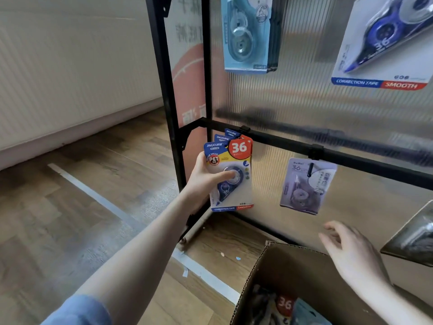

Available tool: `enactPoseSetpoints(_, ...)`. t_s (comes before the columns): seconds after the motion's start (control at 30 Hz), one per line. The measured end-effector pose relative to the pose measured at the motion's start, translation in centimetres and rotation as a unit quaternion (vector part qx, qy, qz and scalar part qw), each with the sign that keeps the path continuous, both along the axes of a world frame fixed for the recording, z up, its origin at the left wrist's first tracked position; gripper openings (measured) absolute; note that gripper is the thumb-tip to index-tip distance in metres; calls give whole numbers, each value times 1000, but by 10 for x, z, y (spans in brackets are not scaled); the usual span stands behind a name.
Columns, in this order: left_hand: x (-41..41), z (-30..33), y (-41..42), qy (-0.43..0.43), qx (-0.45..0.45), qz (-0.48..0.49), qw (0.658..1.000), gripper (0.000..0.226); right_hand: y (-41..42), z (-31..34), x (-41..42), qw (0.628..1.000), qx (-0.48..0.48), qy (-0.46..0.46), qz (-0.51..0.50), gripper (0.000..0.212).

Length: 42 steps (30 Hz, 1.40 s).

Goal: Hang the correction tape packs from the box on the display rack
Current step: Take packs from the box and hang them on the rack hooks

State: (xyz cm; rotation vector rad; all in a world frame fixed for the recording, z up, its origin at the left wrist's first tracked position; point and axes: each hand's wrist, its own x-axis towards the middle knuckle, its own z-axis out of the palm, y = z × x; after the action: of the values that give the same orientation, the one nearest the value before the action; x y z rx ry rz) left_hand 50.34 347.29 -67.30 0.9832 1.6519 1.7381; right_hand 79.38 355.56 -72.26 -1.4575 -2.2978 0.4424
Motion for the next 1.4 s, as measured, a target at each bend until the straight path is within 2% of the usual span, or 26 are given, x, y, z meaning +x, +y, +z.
enactPoseSetpoints(0.17, -6, 1, -2, -28, 10, -4, 1000, 56, -3, -5, -5, 1000, -6, 2, -2, 23)
enactPoseSetpoints(0.57, -13, 2, -1, 24, -75, -22, 997, 54, -5, -1, 1, 1000, -4, 14, 3, 22)
enactPoseSetpoints(0.8, -3, 15, 2, 56, -125, -1, 991, 66, -5, 0, 6, 1000, 0, -1, 3, 25)
enactPoseSetpoints(1.03, 26, 43, -2, 91, -95, 2, 991, 72, -6, 1, 7, 1000, 4, -17, 8, 28)
enactPoseSetpoints(1.23, 41, 53, -3, 100, -72, 73, 990, 67, -10, 5, 12, 999, 12, -47, 10, 30)
enactPoseSetpoints(1.33, 46, 45, -10, 166, -116, 154, 967, 84, -17, 11, 24, 995, 22, -93, 13, 35)
enactPoseSetpoints(1.4, 50, 32, -16, 229, -156, 189, 942, 85, -24, 11, 35, 991, 26, -127, 16, 39)
